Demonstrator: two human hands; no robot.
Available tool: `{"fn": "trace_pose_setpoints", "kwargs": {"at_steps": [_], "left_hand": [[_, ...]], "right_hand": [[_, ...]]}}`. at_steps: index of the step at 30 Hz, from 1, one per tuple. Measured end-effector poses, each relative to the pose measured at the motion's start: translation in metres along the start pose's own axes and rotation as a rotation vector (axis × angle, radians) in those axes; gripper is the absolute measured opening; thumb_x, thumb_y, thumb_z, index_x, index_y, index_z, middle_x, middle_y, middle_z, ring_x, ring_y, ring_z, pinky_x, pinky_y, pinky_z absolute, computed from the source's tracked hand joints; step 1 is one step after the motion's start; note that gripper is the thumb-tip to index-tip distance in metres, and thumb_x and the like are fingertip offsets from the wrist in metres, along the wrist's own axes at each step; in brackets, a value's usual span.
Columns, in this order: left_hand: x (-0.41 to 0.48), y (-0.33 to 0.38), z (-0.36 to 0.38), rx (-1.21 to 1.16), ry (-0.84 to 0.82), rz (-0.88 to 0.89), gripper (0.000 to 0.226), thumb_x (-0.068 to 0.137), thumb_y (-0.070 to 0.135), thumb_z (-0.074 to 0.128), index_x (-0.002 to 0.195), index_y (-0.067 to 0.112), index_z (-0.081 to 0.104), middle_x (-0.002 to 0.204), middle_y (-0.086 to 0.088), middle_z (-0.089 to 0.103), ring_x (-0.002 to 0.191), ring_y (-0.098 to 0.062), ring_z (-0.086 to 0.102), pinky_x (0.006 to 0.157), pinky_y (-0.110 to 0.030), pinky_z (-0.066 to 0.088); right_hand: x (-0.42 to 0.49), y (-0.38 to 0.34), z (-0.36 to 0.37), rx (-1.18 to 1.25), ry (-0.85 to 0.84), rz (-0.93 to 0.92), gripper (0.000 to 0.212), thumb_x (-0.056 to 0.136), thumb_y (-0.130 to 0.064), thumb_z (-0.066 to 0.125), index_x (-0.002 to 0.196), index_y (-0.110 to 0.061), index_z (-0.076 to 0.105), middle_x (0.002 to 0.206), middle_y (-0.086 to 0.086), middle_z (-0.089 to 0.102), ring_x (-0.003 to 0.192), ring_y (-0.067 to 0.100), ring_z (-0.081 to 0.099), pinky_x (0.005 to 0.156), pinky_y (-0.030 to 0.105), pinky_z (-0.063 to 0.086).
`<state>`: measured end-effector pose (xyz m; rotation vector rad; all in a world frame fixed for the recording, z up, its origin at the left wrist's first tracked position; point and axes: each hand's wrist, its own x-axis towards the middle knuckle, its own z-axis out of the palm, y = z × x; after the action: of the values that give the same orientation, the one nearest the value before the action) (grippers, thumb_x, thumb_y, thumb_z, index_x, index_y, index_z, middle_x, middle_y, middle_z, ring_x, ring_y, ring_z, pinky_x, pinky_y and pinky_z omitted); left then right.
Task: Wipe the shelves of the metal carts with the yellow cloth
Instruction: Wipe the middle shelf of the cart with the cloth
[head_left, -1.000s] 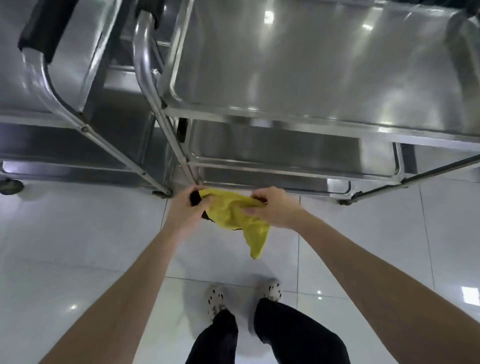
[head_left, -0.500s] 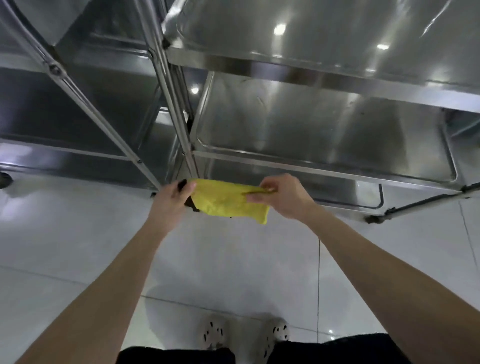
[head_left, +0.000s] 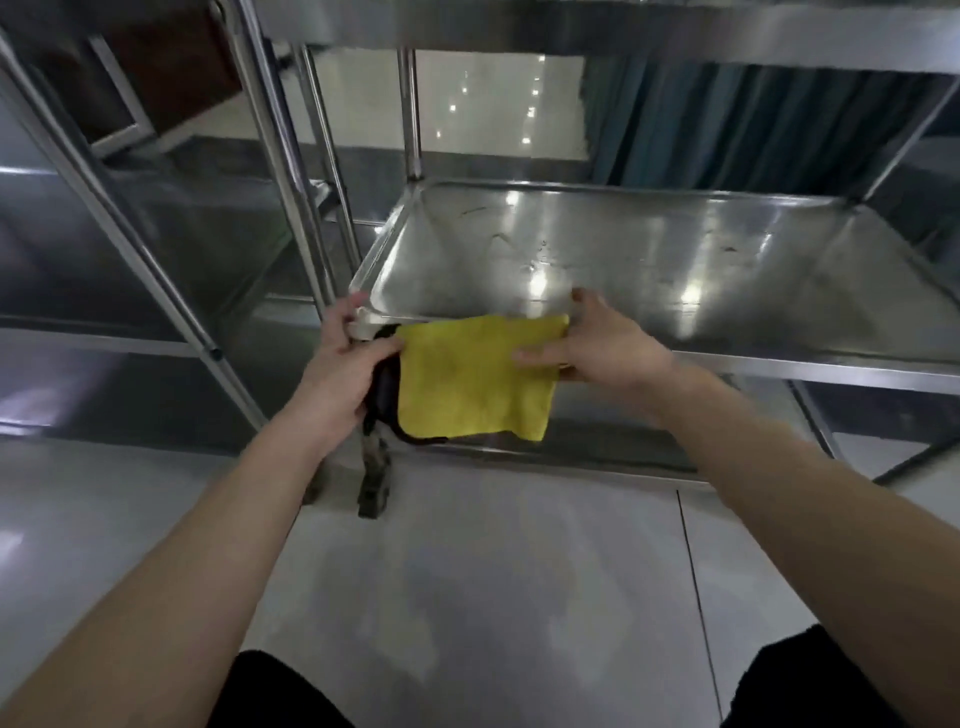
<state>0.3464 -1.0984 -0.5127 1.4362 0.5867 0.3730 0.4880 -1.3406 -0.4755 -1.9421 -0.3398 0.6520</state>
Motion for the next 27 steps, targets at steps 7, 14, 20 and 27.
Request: {"fn": "trace_pose_setpoints", "kwargs": {"at_steps": [7,14,20,27], "left_hand": [[0.001,-0.004,0.002,0.414,-0.258,0.22,0.068,0.077,0.0,0.093,0.133,0.033,0.075,0.131,0.003,0.075,0.12,-0.015,0.072,0.114,-0.044,0.054],[0.055,0.08,0.016,1.023,0.249,1.017,0.038,0.093,0.03,0.083,0.128,0.022,0.074,0.121,-0.005,0.056,0.111,-0.018,0.056,0.092,-0.032,0.049],[0.071,0.043,-0.001,1.349,-0.062,0.732,0.043,0.095,0.032,0.078,0.137,0.028,0.069,0.136,-0.001,0.055,0.124,-0.023,0.059,0.105,-0.048,0.055],[0.074,0.025,-0.035,0.492,0.493,0.532,0.074,0.091,0.057,0.078,0.143,0.015,0.046,0.131,0.001,0.056,0.117,-0.015,0.059,0.107,-0.039,0.051]], "right_hand": [[-0.017,0.01,0.01,-0.333,0.118,-0.219,0.122,0.073,-0.014,0.096,0.168,-0.031,0.021,0.14,-0.001,0.05,0.13,0.02,0.053,0.087,0.022,0.047],[0.041,-0.064,-0.021,-0.901,0.578,-0.834,0.031,0.097,-0.021,0.073,0.128,-0.014,0.072,0.137,0.018,0.051,0.125,0.041,0.055,0.107,0.054,0.049],[0.081,-0.004,0.001,-1.239,0.172,-0.449,0.047,0.104,-0.063,0.051,0.139,-0.037,0.069,0.156,0.014,0.041,0.153,0.034,0.029,0.125,0.059,0.024],[0.113,-0.019,0.051,-0.957,0.182,-0.658,0.046,0.112,-0.05,0.045,0.151,-0.031,0.058,0.165,0.0,0.045,0.157,0.024,0.033,0.129,0.053,0.025]]}}
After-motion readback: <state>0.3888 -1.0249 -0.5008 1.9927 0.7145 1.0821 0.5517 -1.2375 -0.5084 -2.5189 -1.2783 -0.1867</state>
